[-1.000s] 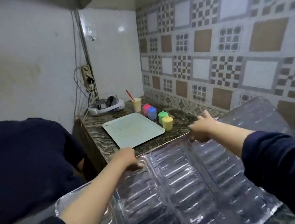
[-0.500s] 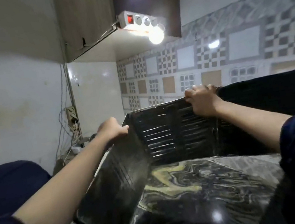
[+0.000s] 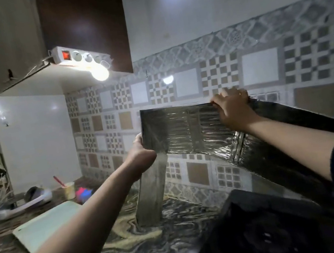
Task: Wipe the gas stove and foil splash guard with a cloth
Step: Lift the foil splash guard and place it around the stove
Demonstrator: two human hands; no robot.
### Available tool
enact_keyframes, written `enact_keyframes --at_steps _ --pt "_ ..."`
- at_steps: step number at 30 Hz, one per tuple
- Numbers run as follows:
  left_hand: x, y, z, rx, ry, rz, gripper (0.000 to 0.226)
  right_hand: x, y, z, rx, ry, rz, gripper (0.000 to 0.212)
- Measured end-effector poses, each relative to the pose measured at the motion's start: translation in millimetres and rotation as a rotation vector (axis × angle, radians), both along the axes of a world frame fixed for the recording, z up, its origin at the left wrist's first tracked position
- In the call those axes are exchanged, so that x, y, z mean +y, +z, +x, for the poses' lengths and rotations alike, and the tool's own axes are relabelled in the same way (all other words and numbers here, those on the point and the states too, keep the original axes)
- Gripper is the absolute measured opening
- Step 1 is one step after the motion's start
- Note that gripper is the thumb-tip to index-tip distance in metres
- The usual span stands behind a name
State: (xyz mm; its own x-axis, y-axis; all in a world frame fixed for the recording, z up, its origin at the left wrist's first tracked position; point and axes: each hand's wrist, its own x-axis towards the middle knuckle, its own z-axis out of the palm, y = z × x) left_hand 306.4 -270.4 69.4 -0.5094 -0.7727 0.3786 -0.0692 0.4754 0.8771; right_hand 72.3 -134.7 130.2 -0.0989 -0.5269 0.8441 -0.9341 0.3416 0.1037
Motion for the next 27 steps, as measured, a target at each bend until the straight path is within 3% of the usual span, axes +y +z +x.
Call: enact_keyframes --at_steps 6,12,17,21,27 --pt "31.4 -12.6 -64.0 -0.100 -0.169 0.097 0.047 37.5 -25.6 -53.7 0.027 -0.058 -0.006 0.013" --pt "20.5 -35.0 -115.6 -0.243 -0.293 0.155 0.053 46.0 -65.3 -95.2 -0.059 -0.148 0.037 0.025" --pt "1.6 -46.5 -155.9 -0.375 -0.415 0.097 0.060 51.4 -92.5 -116.4 -0.154 -0.260 0.078 0.030" --pt "-6.0 -57.1 -185.8 -0.487 -0.505 0.085 0.049 62.5 -110.5 -134.8 -0.200 -0.333 0.130 0.033" --pt "-1.9 -55.4 -214.2 -0.526 -0.558 -0.020 0.036 80.7 -133.7 -163.8 -0.353 -0.448 0.040 0.033"
